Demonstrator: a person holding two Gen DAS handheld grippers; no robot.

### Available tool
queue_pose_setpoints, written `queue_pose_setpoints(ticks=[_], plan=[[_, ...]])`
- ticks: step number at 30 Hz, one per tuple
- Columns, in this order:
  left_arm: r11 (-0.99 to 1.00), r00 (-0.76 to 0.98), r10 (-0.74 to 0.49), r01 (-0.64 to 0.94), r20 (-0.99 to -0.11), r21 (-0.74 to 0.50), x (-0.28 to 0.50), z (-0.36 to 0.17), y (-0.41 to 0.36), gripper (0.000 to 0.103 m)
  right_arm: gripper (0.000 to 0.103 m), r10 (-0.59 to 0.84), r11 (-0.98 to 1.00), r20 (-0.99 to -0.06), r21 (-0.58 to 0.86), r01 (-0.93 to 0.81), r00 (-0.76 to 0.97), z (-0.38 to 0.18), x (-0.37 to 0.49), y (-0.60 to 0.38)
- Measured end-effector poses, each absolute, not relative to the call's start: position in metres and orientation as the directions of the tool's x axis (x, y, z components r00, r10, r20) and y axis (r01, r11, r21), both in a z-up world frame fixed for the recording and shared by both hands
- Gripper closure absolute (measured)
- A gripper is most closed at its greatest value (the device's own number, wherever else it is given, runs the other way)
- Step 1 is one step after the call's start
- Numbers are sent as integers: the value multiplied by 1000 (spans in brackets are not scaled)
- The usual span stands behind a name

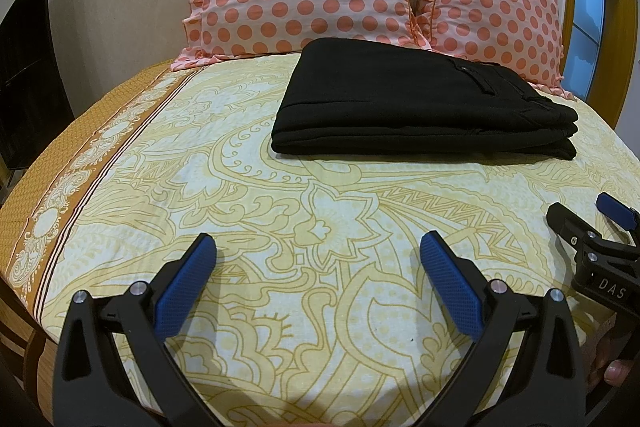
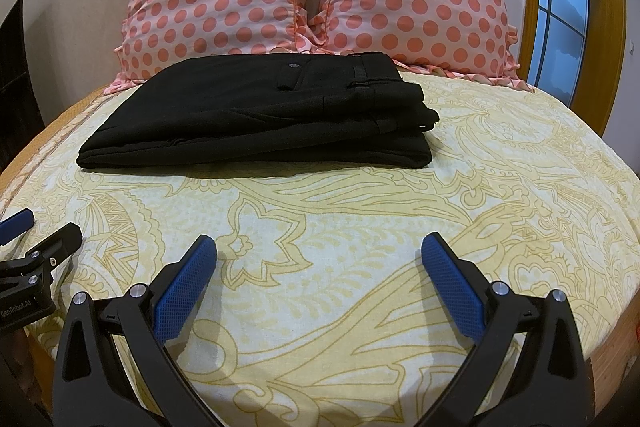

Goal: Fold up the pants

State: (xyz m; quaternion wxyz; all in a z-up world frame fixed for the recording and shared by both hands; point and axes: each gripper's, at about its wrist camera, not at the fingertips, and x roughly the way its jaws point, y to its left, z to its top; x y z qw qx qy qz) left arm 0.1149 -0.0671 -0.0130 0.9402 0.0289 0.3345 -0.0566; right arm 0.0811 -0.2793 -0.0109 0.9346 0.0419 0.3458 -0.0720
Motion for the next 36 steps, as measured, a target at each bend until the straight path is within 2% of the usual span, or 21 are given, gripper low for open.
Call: queue_pose_setpoints(ticks=[36], plan=[[990, 765, -97, 138, -637, 16, 116, -14, -67, 2, 1, -110, 985, -650, 28, 168, 752, -12, 81, -278]])
